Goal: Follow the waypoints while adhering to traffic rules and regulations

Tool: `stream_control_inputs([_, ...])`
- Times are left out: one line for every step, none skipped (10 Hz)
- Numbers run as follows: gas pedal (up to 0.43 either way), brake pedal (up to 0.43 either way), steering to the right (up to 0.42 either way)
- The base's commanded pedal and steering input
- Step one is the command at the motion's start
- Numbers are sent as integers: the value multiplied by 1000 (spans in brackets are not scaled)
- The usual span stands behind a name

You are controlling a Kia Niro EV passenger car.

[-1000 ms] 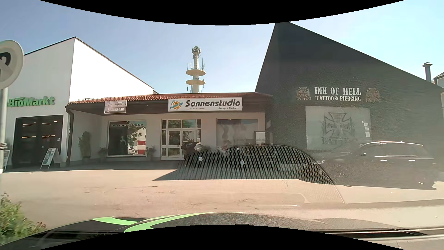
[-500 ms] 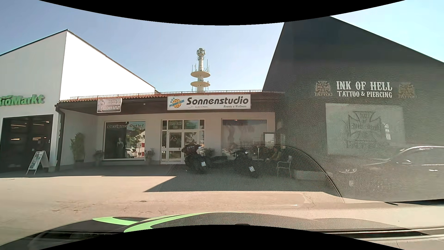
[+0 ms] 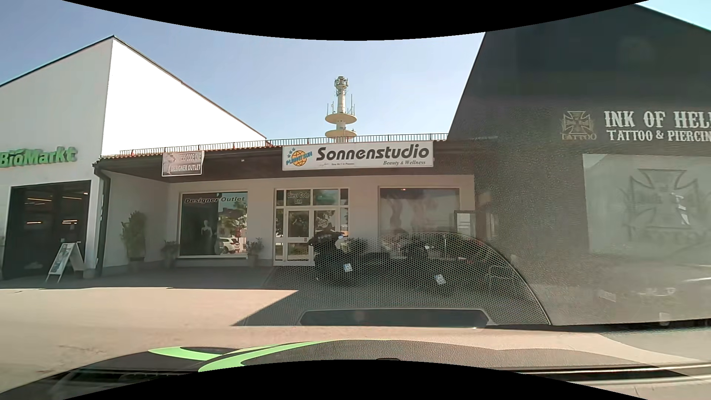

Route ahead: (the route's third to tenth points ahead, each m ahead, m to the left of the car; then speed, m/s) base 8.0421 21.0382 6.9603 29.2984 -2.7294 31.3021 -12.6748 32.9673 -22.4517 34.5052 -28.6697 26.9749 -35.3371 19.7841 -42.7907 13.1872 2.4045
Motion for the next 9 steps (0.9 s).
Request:
stream_control_inputs([150, 0, -387])
stream_control_inputs([150, 0, -427])
stream_control_inputs([150, 0, -453])
stream_control_inputs([157, 0, -484])
stream_control_inputs([157, 0, -523])
stream_control_inputs([157, 0, -555])
stream_control_inputs([157, 0, -599])
stream_control_inputs([157, 0, -635])
stream_control_inputs([157, 0, -661])
